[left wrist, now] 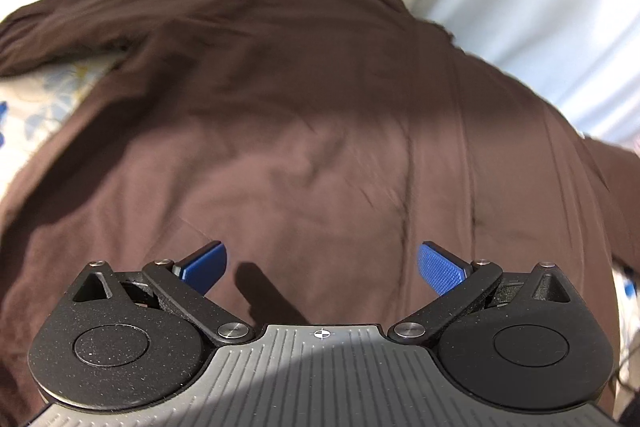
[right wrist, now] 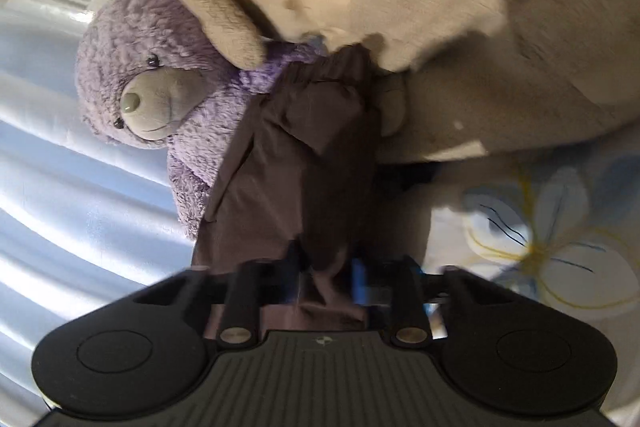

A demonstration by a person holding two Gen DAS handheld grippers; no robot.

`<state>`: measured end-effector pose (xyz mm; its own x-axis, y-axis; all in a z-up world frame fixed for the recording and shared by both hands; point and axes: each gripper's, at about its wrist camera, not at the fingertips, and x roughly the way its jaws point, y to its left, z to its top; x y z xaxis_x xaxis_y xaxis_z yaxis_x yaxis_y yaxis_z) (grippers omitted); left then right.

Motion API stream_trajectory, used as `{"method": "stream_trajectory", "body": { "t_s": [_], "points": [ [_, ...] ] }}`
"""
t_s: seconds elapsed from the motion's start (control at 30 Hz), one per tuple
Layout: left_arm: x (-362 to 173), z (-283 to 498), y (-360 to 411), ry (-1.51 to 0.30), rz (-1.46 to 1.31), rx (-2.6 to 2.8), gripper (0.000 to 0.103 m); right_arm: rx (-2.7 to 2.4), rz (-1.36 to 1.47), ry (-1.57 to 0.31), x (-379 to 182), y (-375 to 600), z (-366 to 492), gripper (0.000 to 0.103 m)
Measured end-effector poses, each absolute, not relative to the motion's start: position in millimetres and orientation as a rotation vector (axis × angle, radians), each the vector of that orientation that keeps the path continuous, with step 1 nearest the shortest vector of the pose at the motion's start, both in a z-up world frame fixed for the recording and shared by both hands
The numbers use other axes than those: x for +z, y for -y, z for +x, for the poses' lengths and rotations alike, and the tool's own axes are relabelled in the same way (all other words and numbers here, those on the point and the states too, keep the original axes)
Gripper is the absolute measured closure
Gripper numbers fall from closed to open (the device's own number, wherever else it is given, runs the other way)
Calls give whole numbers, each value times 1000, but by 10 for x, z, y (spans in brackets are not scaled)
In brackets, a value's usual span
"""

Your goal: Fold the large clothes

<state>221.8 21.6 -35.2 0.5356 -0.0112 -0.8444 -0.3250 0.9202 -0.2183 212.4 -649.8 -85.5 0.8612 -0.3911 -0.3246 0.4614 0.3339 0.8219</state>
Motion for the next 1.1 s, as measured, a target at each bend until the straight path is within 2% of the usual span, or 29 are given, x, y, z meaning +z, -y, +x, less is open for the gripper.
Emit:
{"method": "stream_trajectory", "body": {
  "t_s": [0.07,0.13,0.23,0.3,0.33,0.37,0.43,0.57,0.7,0.8,0.87,1.07,1.1],
  "points": [
    [-253,2255,-308,-954,-395,194,0,-555,933,-56,-523,6232,2224,93],
    [-126,2313,-364,-907,-414,187,0,-488,630,-71,-66,5693,2422,93],
    [60,2438,-372,-820,-435,127,0,-266,235,-139,333,4675,2756,88],
    [124,2565,-364,-782,-451,65,0,-118,-22,-200,305,3946,2923,78],
    [131,2661,-354,-775,-461,20,0,-40,-102,-243,217,3656,2987,70],
    [118,2751,-349,-779,-470,-17,0,38,-157,-303,93,3407,3050,53],
    [61,2939,-347,-806,-497,-62,0,144,-223,-429,-169,3084,3123,40],
    [-167,3215,-361,-835,-591,-153,0,176,-158,-568,-470,3088,3096,38],
    [-479,3508,-242,-890,-691,-245,1,108,140,-630,-552,3579,3016,41],
    [-641,3729,-88,-944,-725,-287,20,71,337,-652,-672,3956,3040,42],
    [-754,3882,0,-987,-728,-302,27,61,418,-652,-739,4059,2992,44],
    [-977,4139,115,-1058,-719,-300,56,47,523,-627,-893,4200,2923,45],
    [-973,4149,113,-1057,-707,-305,70,49,537,-623,-875,4189,2878,45]
  ]
}}
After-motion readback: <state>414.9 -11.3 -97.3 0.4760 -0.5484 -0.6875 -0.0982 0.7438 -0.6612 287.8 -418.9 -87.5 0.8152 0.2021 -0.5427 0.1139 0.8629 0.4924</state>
